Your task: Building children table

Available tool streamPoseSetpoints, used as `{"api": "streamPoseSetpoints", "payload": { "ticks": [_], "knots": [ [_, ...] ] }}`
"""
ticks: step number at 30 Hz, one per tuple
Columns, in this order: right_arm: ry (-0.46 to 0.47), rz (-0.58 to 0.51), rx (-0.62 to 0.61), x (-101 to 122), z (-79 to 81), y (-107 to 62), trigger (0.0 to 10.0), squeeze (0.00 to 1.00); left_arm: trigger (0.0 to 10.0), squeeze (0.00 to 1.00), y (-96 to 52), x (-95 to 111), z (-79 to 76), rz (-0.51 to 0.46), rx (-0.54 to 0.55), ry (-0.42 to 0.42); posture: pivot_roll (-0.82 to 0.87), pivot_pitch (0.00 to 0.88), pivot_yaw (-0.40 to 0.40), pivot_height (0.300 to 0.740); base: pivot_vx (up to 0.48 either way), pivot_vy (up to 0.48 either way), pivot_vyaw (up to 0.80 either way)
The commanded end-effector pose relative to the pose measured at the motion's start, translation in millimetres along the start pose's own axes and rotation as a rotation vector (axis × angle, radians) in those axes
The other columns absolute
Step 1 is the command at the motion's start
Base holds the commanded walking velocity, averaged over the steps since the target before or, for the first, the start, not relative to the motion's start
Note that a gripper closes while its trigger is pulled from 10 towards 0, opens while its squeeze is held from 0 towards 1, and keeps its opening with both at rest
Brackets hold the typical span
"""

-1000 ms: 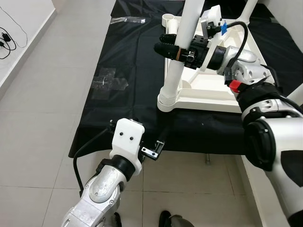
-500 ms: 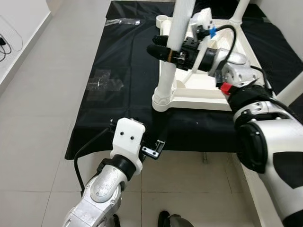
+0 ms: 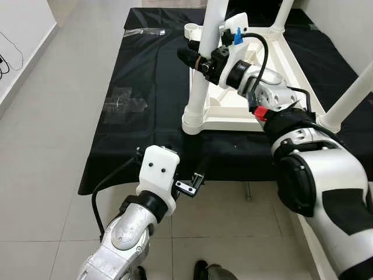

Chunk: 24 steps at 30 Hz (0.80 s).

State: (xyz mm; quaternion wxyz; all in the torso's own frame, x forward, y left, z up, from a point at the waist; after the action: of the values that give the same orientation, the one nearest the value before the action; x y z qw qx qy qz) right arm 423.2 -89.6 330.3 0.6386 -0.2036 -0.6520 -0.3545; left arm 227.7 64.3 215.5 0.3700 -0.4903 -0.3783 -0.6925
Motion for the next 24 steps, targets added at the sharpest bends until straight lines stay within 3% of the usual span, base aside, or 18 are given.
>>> {"api": "streamPoseSetpoints", "payload": {
  "ticks": [1,5,7,14,16,20,24],
  "knots": [
    [0.031,0.083,-0.095,-29,-7.2,-4.2,10.0,0.0,10.0,0.0,0.7,-2,3.2,0.006,0.009,0.012,0.12,0.257,-0.076,0.74,0.0,0.0,0.0],
    [0.039,0.076,-0.155,-32,-9.6,-4.4,10.0,0.0,10.0,0.0,1.0,-2,5.3,0.005,0.012,0.018,0.12,0.257,-0.076,0.74,0.0,0.0,0.0],
    [0.044,0.055,-0.275,-38,-14.3,-5.7,10.0,0.0,10.0,0.0,1.4,-3,8.2,0.006,0.018,0.026,0.12,0.259,-0.074,0.74,0.0,0.0,0.0],
    [0.043,0.033,-0.465,-55,-15.2,-7.9,10.0,0.0,10.0,0.0,1.8,-4,11.4,0.008,0.025,0.035,0.12,0.26,-0.072,0.74,0.0,0.0,0.0],
    [0.043,0.033,-0.465,-55,-15.2,-7.9,10.0,0.0,10.0,0.0,1.8,-4,11.4,0.008,0.025,0.035,0.12,0.26,-0.072,0.74,0.0,0.0,0.0],
    [0.02,0.041,-0.589,-70,-4.4,-5.2,10.0,0.0,10.0,0.0,3.1,-3,13.4,0.005,0.029,0.041,0.12,0.259,-0.07,0.74,0.0,0.0,0.0],
    [0.011,0.054,-0.636,-75,0.0,-3.5,10.0,0.0,10.0,0.0,3.6,-3,14.9,0.002,0.034,0.043,0.12,0.258,-0.073,0.74,0.0,0.0,0.0]
  ]
}}
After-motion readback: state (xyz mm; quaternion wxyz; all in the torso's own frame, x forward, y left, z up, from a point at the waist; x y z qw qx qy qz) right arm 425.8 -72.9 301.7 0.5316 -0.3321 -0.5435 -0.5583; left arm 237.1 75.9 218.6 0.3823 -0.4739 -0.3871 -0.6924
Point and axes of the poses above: a point about 5 cm out from each wrist's last joint towards the gripper, its own y axis pointing out of the wrist towards the gripper, its own x axis along the axis of the wrist's last joint, z = x × y, the point moved 1 cm from there along y, pointing out of the wrist towards the gripper, and after that the axes turned 11 degrees about y, right-handed, at the moved point
